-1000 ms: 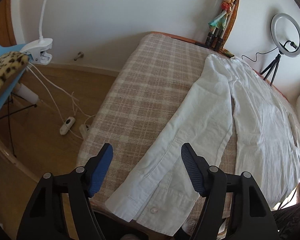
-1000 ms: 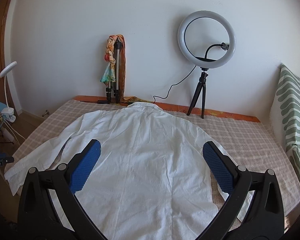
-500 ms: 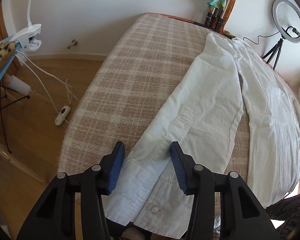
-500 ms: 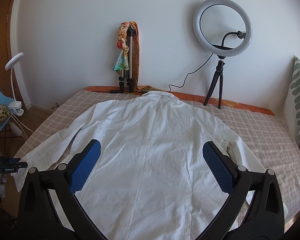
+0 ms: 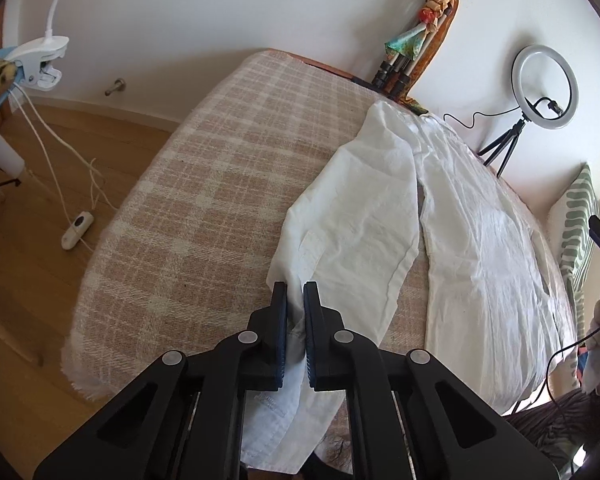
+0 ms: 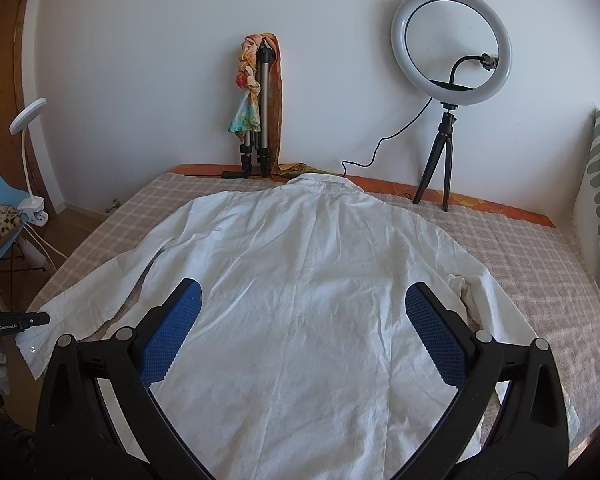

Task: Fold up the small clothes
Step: 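Reach the left gripper to the shirt sleeve cuff and close on it, then lift the held sleeve with the left gripper and fold it across the shirt back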

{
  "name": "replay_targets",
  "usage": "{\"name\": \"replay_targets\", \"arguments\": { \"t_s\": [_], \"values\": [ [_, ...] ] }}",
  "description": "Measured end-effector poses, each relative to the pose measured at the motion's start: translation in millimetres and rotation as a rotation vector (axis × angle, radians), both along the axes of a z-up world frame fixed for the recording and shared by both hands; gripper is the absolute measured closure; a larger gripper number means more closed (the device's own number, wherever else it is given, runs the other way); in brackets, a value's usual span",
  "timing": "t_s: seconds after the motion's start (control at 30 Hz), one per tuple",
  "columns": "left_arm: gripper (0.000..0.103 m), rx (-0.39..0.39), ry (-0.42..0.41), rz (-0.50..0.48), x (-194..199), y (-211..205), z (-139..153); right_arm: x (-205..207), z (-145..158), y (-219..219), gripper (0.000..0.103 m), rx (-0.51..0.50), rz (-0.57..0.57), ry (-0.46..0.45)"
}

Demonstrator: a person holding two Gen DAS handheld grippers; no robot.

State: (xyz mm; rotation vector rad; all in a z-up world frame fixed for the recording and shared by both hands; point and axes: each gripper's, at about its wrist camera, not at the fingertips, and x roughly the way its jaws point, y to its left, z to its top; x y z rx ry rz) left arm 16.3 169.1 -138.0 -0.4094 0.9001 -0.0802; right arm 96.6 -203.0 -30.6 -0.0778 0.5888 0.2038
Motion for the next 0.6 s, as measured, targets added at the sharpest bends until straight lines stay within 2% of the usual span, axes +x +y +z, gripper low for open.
{"name": "replay_targets", "arguments": {
  "t_s": [0.07,0.1,0.13,0.17,0.23,0.3,0.4,0.6],
  "values": [
    [0.097,-0.022,-0.038,-0.022,-1.2,-11.1,12.7,3.5,-1.8,-2.5,0.001,0.032,0.009,0.025],
    [0.097,-0.032,-0.059,-0.039,-2.6,-17.8,19.8,6.0,-3.0,-3.9,0.006,0.053,0.022,0.044],
    [0.097,-0.032,-0.083,-0.058,-4.0,-25.6,26.9,9.3,-4.5,-4.7,0.017,0.073,0.038,0.070],
    [0.097,-0.028,-0.102,-0.079,-4.2,-33.9,33.4,12.3,-6.6,-6.0,0.024,0.090,0.046,0.095],
    [0.097,-0.041,-0.133,-0.126,-6.5,-52.5,44.1,18.5,-10.8,-9.6,0.028,0.128,0.054,0.135],
    [0.097,-0.041,-0.168,-0.174,-8.2,-72.3,54.0,26.4,-14.6,-10.4,0.028,0.156,0.075,0.179],
    [0.097,-0.032,-0.208,-0.254,-6.4,-104.1,64.4,45.9,-16.7,-3.7,0.028,0.182,0.167,0.253],
    [0.097,-0.001,-0.175,-0.407,3.8,-160.5,55.6,108.1,-21.0,31.5,0.027,0.314,0.335,0.433]
  ]
}}
